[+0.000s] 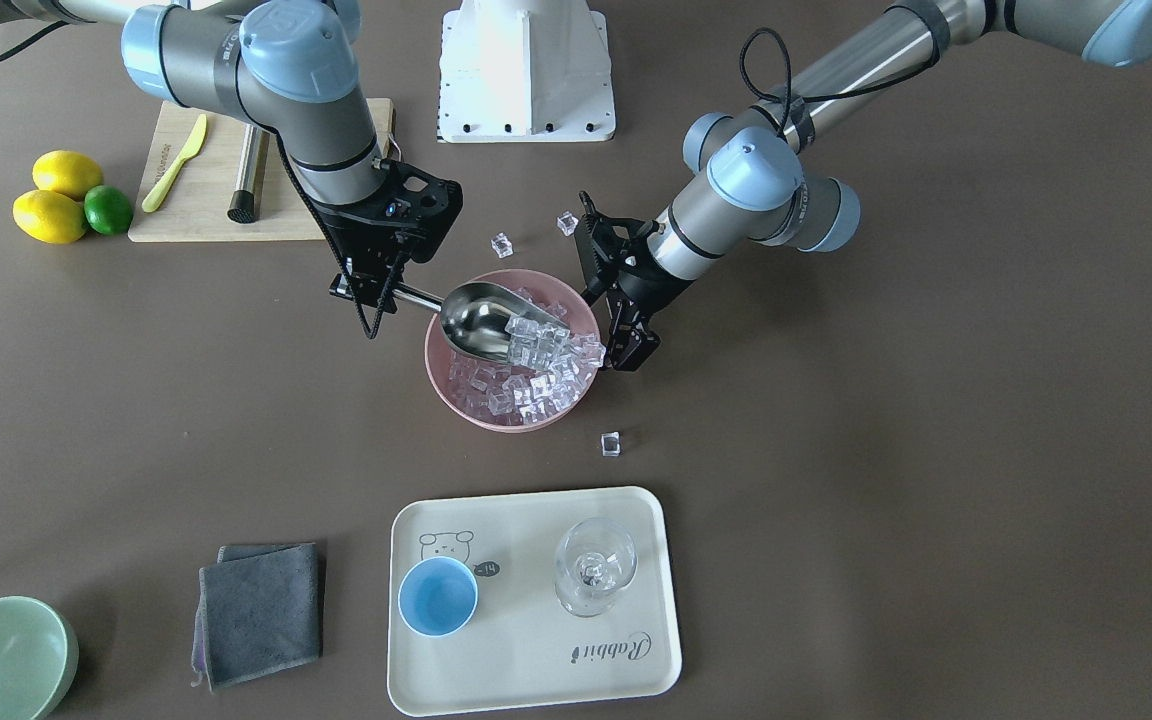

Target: Put ice in cup with scoop

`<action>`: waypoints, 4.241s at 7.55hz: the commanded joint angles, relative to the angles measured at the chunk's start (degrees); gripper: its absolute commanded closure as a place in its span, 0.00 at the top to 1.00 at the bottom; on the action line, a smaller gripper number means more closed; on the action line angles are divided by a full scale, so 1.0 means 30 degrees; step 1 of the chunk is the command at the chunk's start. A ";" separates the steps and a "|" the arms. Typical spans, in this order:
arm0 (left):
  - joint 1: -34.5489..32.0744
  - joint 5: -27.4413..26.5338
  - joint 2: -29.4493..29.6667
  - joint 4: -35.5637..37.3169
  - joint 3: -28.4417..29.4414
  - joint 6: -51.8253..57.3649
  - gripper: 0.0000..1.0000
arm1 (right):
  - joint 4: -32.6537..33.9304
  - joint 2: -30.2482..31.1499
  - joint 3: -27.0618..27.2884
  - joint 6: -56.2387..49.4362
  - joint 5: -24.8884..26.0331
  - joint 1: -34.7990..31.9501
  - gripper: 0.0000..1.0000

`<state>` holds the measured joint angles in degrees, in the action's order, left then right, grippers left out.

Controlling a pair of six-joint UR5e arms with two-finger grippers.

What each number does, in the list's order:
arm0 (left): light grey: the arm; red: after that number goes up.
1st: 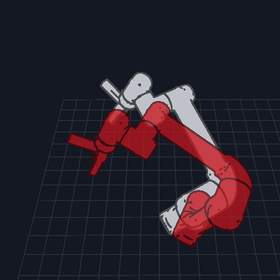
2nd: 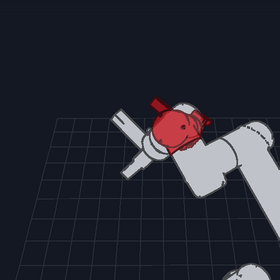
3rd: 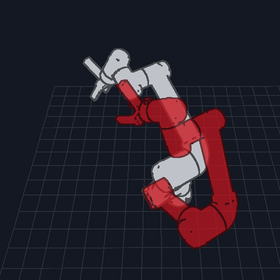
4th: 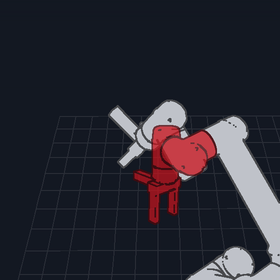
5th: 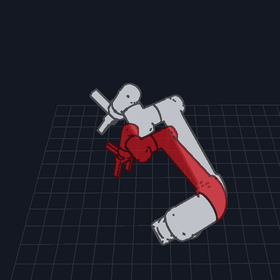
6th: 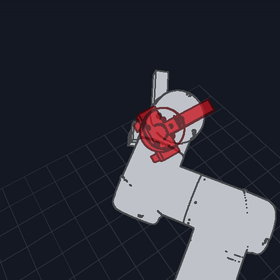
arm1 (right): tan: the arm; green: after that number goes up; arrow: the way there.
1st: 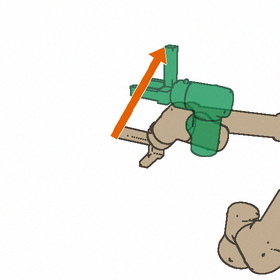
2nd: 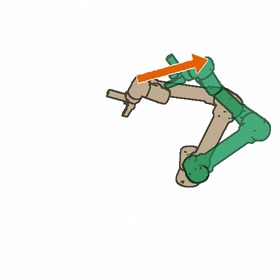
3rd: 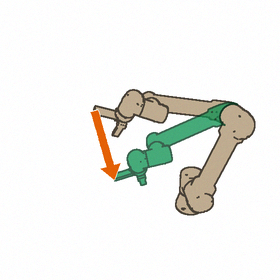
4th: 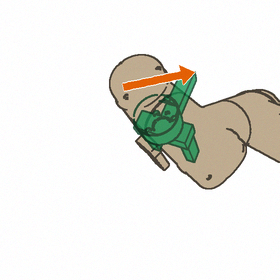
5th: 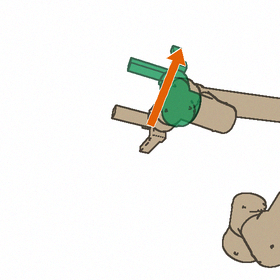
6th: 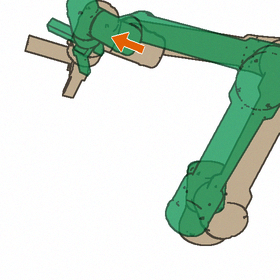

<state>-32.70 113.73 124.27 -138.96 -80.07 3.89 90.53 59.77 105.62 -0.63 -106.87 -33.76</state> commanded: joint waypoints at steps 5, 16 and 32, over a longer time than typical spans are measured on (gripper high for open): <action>0.0000 0.0058 -0.0202 -0.0144 -0.0058 0.0051 0.98 | -0.1554 0.0877 0.0185 0.2695 -0.3837 -0.2571 0.00; -0.0350 0.0087 -0.4295 0.2287 -0.6083 -0.1883 0.98 | 0.1221 -0.3834 -0.6900 0.1411 -0.5306 -0.6794 0.00; -2.0094 0.8233 -1.1217 1.1281 -0.5343 -0.4555 1.00 | 1.0777 -0.8231 -0.9978 -0.6060 -0.4486 -0.7086 0.00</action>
<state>-91.27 138.61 91.12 -105.11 -101.93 -12.27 121.14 36.90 77.54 -17.64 -120.34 -54.45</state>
